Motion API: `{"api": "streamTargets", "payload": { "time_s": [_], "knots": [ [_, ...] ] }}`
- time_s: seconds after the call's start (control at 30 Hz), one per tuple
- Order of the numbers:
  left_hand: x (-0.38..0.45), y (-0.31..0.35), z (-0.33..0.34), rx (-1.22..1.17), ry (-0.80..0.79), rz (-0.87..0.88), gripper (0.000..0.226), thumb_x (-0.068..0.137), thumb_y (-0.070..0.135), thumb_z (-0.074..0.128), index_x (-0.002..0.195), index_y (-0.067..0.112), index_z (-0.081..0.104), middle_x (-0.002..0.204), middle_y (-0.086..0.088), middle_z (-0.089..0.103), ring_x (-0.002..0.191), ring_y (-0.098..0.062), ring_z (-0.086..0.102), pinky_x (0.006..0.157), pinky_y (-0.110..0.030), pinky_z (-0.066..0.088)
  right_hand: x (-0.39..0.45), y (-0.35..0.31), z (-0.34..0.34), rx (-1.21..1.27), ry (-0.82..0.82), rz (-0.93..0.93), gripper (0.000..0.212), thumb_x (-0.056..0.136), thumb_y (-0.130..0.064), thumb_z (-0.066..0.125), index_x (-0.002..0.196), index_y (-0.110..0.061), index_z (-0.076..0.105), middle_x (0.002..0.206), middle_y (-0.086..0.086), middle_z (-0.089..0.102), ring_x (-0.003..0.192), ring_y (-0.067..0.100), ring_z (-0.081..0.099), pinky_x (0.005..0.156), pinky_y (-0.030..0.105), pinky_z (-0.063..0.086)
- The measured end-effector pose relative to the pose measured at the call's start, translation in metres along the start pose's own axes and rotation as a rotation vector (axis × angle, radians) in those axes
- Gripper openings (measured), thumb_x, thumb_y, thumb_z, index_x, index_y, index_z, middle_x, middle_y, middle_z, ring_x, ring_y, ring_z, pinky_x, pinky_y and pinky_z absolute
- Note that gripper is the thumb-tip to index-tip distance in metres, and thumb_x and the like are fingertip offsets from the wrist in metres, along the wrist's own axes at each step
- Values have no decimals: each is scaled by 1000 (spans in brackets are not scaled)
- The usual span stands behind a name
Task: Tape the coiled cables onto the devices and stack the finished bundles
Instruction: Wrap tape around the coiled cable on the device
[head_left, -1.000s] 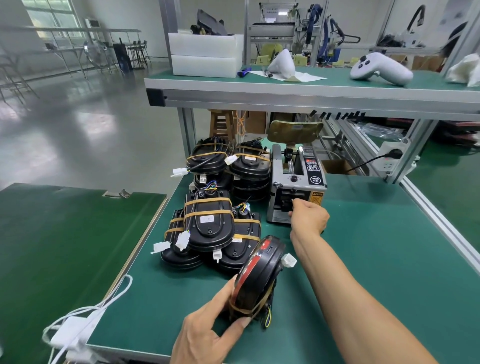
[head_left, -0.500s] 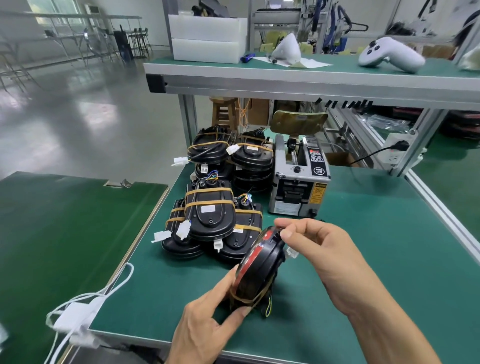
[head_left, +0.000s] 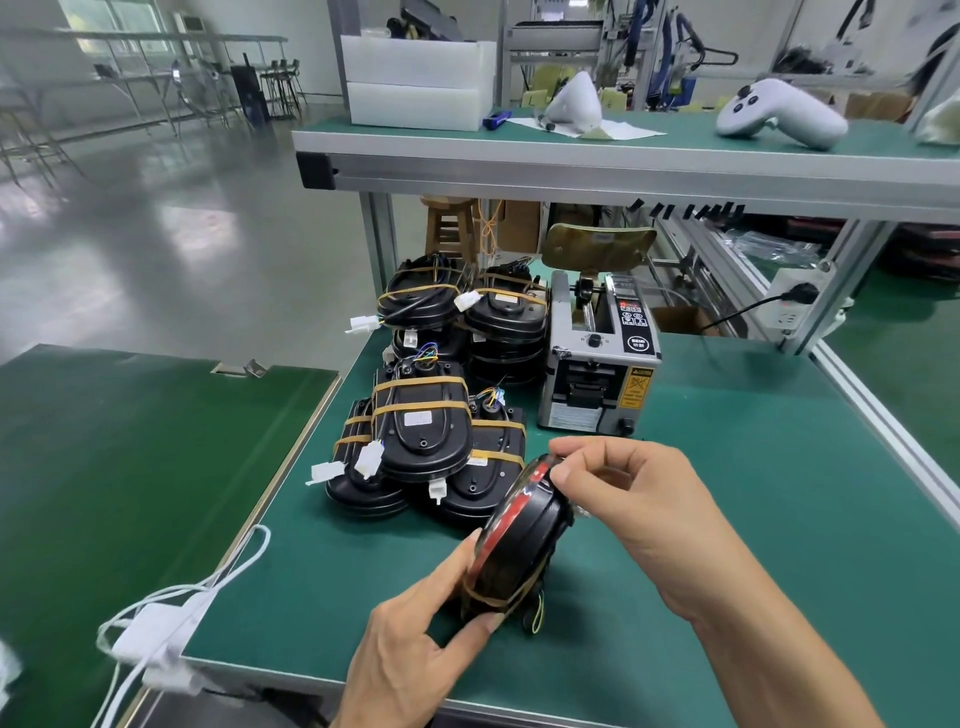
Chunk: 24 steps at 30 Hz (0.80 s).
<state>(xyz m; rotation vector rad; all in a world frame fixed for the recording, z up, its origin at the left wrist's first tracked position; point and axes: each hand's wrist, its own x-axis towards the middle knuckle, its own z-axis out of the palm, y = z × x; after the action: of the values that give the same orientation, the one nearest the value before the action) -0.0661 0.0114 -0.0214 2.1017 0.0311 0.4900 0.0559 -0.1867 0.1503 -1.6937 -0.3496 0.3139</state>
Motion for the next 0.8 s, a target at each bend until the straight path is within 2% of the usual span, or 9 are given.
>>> {"api": "streamTargets", "payload": {
  "time_s": [0.3, 0.4, 0.53, 0.63, 0.7, 0.8],
  "knots": [
    [1, -1, 2, -24, 12, 8, 76, 92, 49, 80, 160, 48, 46, 140, 25, 69, 125, -3, 70, 106, -34, 57, 2, 6, -1, -54, 13, -14, 15, 85, -19, 80, 71, -20, 78, 107, -20, 77, 92, 2, 74, 85, 31, 49],
    [1, -2, 2, -26, 8, 6, 76, 92, 48, 80, 160, 47, 47, 141, 25, 68, 126, -3, 70, 106, -37, 58, 1, 3, 1, -67, 30, -17, 10, 80, -27, 79, 72, -20, 78, 108, -20, 76, 93, 4, 75, 91, 36, 54],
    [1, -2, 2, -31, 4, 4, 77, 91, 45, 81, 160, 47, 46, 141, 25, 69, 126, -3, 69, 107, -37, 58, -2, -4, 5, -107, 61, -22, 16, 69, -39, 75, 71, -23, 78, 106, -23, 76, 94, 3, 75, 98, 43, 57],
    [1, -2, 2, -31, 2, 9, 78, 91, 43, 81, 160, 46, 47, 140, 25, 69, 125, -3, 70, 107, -35, 57, -3, -5, 5, -137, 52, -31, 8, 76, -30, 81, 70, -27, 77, 105, -25, 75, 93, 1, 74, 98, 42, 56],
    [1, -2, 1, -28, 0, 12, 77, 91, 43, 81, 160, 46, 47, 140, 25, 69, 125, -3, 70, 107, -34, 56, -3, -4, 5, -165, 60, -35, 13, 81, -22, 83, 71, -28, 76, 106, -27, 74, 94, -1, 74, 98, 41, 55],
    [1, -1, 1, -30, 7, 11, 78, 90, 42, 81, 160, 47, 47, 140, 25, 69, 126, -3, 70, 107, -33, 56, -4, -4, 4, -196, 72, -30, 15, 81, -20, 81, 71, -28, 76, 106, -27, 74, 95, -3, 73, 98, 40, 55]
  ]
}}
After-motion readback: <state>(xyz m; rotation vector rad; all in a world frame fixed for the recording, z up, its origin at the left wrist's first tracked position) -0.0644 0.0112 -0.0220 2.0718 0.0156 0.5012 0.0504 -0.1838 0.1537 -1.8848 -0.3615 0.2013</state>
